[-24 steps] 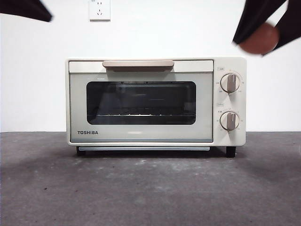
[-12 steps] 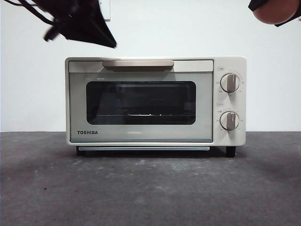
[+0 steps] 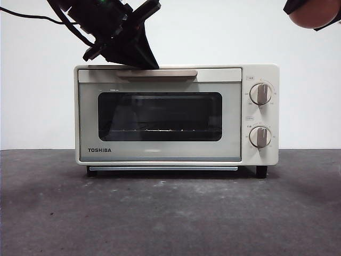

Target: Eggoven

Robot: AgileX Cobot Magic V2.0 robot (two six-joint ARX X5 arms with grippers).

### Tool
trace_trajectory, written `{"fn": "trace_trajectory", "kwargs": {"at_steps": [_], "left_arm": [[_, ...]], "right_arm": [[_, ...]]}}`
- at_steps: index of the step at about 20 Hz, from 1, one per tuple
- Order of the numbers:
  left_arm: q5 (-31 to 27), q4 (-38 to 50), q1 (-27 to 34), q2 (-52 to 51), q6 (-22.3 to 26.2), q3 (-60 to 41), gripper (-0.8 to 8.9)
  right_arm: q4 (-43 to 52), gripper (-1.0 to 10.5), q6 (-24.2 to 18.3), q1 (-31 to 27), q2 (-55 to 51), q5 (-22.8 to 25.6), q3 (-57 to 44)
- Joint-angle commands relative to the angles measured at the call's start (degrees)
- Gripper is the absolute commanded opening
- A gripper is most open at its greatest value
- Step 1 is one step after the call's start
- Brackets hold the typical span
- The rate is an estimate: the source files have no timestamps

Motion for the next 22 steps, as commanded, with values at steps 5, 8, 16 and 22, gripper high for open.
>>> {"fn": "trace_trajectory", "kwargs": {"at_steps": [5, 8, 16, 22], "left_arm": [[-1.2, -11.0, -4.6, 2.3, 2.3, 0.3, 0.07], [-1.2, -14.8, -8.1, 2.2, 2.1, 0.3, 0.07], [-1.2, -23.1, -15.3, -1.7, 0.1, 0.3, 0.07], [-2.0, -23.8, -14.2, -10.8, -1.0, 0.3, 0.07]], "right_arm": [[1.1, 0.0, -0.9, 0.5, 0.2, 0.2, 1.0], [1.9, 0.0, -1.0, 0.5, 0.2, 0.2, 1.0], [2.9, 0.0, -1.0, 0.5, 0.3, 0.2, 1.0], [6.3, 0.0, -0.8, 0.5, 3.7, -0.1, 1.0]]}}
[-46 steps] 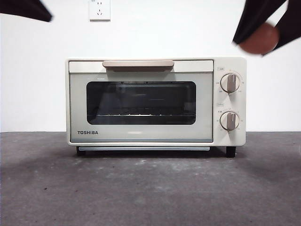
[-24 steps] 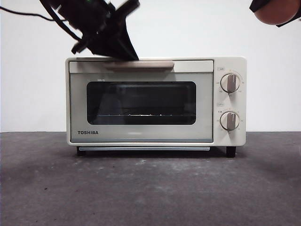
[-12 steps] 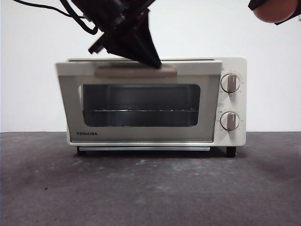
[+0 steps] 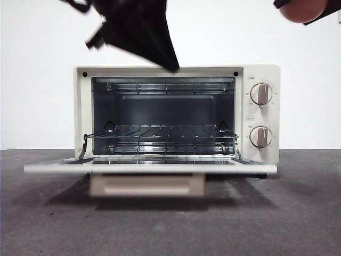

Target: Eggoven

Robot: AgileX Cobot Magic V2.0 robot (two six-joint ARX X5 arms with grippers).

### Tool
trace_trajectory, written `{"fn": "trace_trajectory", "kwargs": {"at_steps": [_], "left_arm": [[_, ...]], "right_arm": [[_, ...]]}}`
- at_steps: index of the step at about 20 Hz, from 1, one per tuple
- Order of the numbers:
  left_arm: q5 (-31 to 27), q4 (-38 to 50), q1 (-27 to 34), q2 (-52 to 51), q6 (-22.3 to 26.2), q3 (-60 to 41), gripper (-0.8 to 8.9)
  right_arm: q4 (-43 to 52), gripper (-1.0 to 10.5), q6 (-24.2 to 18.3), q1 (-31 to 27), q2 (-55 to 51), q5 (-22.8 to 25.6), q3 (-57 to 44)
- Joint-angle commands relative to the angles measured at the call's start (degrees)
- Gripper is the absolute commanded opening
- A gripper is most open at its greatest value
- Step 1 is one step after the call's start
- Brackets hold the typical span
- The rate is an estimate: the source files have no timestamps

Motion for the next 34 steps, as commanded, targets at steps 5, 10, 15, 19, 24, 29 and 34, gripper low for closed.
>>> {"fn": "trace_trajectory", "kwargs": {"at_steps": [5, 10, 15, 19, 24, 29, 34], "left_arm": [[-0.7, -4.0, 7.4, -15.7, -0.9, 1.0, 0.07], [-0.7, -13.1, 17.7, -29.2, 0.7, -0.6, 0.06], [0.4, -17.4, 23.4, -41.1, 0.5, -8.5, 0.06], [1.5, -20.0, 23.6, -47.9, -2.0, -14.0, 0.06], [1.5, -20.4, 23.6, -50.1, -3.6, -15.1, 0.06], [1.5, -20.2, 23.6, -49.9, -3.5, -15.1, 0.06], [1.5, -20.0, 23.6, -49.8, -3.5, -15.1, 0.06]], "right_arm": [[9.2, 0.0, -0.4, 0.5, 10.7, -3.8, 1.0], [20.3, 0.0, -0.3, 0.5, 23.3, -4.7, 1.0], [30.5, 0.0, -0.3, -0.5, 35.0, -3.7, 1.0], [35.9, 0.0, -0.3, -1.9, 40.4, -2.3, 1.0], [41.2, 0.0, -0.3, -3.0, 43.0, -1.4, 1.0], [43.0, 0.0, -0.2, -3.3, 45.7, -1.4, 1.9], [44.8, 0.0, 0.8, -3.3, 46.7, -1.5, 2.0]]}}
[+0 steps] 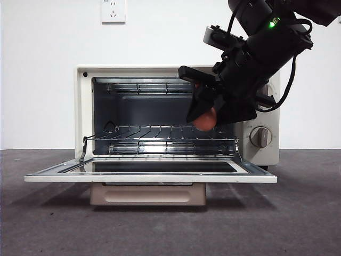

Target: Eggoven

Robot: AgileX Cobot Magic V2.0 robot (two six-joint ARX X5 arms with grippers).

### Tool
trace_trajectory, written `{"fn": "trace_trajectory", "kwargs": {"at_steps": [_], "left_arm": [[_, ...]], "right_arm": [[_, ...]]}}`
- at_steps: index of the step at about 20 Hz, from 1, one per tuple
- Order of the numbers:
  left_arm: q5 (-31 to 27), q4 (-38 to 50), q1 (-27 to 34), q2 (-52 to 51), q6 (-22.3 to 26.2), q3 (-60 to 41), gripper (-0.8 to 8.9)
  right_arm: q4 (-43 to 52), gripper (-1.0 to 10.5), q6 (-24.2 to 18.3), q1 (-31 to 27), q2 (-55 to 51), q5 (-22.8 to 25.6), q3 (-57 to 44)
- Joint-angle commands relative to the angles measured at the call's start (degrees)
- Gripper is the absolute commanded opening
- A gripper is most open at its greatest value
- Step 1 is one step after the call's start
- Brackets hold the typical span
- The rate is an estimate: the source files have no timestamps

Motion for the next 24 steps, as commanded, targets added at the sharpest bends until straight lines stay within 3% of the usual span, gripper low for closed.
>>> {"fn": "trace_trajectory", "kwargs": {"at_steps": [1, 8, 11, 24], "left_arm": [[0.1, 0.9, -0.1, 0.4, -0.1, 0.2, 0.06], [0.1, 0.9, -0.1, 0.4, -0.1, 0.2, 0.06], [0.1, 0.8, -0.1, 0.4, -0.2, 0.2, 0.06], [0.1, 0.8, -0.1, 0.4, -0.2, 0.2, 0.06]], "right_arm": [[0.3, 0.0, 0.7, 0.3, 1.4, 0.0, 1.1], [-1.7, 0.1, 1.2, 0.4, 1.4, -0.6, 1.1], [-1.8, 1.9, 1.8, 0.4, 1.4, -0.6, 1.1], [-1.6, 3.0, 4.0, 0.4, 1.3, -0.6, 1.3]]}}
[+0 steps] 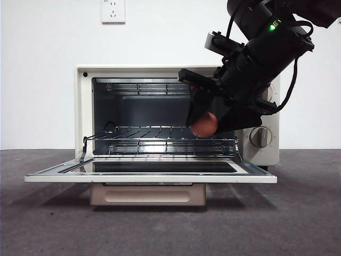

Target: Eggoven

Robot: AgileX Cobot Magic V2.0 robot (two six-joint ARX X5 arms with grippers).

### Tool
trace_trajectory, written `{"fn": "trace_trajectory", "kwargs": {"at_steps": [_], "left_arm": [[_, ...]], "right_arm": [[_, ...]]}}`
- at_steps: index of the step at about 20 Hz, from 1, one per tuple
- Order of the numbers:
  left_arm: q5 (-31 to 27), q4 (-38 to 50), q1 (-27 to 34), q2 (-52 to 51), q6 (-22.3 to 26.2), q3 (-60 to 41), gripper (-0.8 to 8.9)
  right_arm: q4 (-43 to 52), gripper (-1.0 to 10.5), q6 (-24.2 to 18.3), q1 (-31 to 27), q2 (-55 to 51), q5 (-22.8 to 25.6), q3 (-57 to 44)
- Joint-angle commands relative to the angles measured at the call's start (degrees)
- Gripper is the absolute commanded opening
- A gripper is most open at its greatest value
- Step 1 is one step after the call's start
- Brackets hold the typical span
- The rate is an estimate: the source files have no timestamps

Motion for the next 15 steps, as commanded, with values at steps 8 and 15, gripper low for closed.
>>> {"fn": "trace_trajectory", "kwargs": {"at_steps": [8, 15], "left_arm": [[0.1, 1.6, -0.1, 1.1, 0.0, 0.2, 0.06], [0.1, 9.1, 0.1, 5.1, -0.3, -3.2, 0.06]], "right_arm": [[0.2, 3.1, 0.6, 0.4, -1.7, -1.0, 1.6], [-8.7, 3.1, 0.5, 0.3, -15.8, -1.6, 1.6]]}}
